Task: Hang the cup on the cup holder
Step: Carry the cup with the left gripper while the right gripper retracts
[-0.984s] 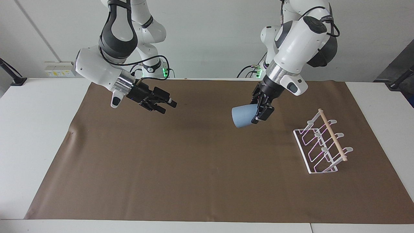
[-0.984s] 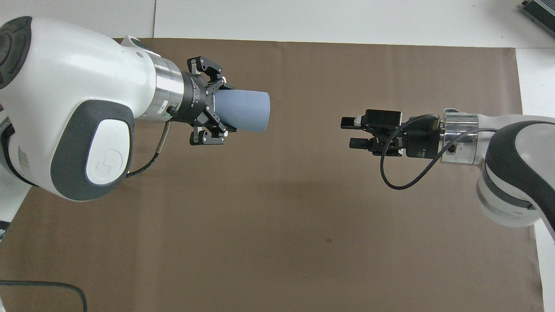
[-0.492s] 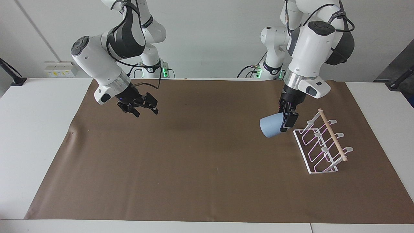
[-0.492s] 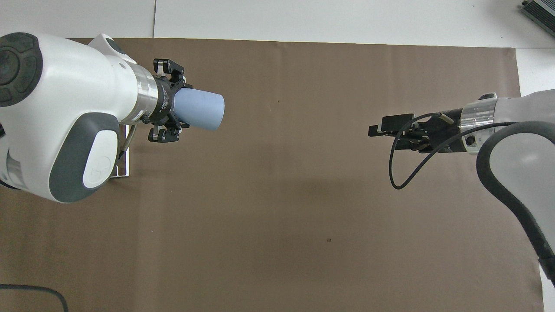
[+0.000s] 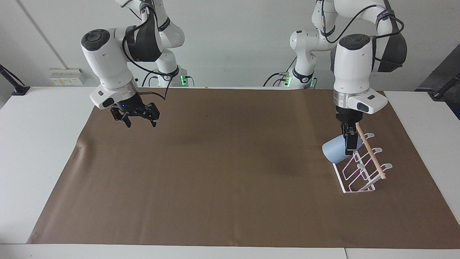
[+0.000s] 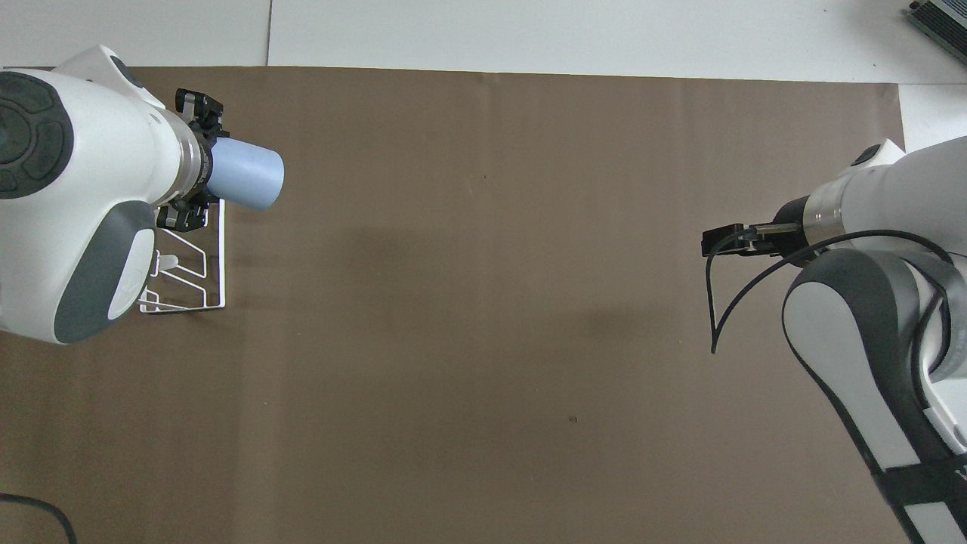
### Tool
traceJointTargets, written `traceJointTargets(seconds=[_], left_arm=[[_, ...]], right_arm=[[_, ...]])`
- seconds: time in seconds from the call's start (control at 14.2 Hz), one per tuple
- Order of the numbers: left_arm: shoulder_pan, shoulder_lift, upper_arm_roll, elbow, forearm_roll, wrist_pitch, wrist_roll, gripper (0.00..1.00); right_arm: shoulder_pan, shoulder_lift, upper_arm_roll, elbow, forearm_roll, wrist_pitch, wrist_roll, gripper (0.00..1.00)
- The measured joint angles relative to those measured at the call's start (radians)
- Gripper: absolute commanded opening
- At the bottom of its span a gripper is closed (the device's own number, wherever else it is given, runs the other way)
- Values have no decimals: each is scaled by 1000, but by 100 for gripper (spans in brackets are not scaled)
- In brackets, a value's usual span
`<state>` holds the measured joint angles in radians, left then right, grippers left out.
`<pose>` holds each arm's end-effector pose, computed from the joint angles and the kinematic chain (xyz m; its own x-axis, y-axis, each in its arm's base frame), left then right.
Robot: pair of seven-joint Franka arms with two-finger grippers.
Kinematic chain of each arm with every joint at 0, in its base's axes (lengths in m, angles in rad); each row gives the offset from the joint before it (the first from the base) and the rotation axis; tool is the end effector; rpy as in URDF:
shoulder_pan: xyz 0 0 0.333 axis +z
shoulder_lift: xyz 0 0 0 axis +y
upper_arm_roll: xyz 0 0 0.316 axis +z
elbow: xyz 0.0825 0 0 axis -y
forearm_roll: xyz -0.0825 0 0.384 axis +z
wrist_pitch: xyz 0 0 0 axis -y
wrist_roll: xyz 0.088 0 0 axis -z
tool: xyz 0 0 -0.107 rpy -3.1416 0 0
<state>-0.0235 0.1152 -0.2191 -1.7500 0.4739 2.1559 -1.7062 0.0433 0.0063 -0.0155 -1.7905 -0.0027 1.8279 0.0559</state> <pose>0.6129 -0.1265 0.5331 0.2241 0.8979 0.3789 0.8922 -0.3455 0.2910 0.5683 0.0156 0.5386 0.9991 -0.0274 0.0312 -0.0275 -0.9996 0.0010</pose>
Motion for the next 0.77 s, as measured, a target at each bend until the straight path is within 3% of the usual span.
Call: traceJointTargets(seconds=[0.42, 0.77], left_arm=[[50, 38, 0, -15, 200, 69, 10, 0], [97, 57, 0, -36, 234, 151, 76, 0]], right_arm=[[-104, -11, -4, 185, 41, -245, 0, 100], [-128, -8, -3, 204, 58, -266, 1, 100]])
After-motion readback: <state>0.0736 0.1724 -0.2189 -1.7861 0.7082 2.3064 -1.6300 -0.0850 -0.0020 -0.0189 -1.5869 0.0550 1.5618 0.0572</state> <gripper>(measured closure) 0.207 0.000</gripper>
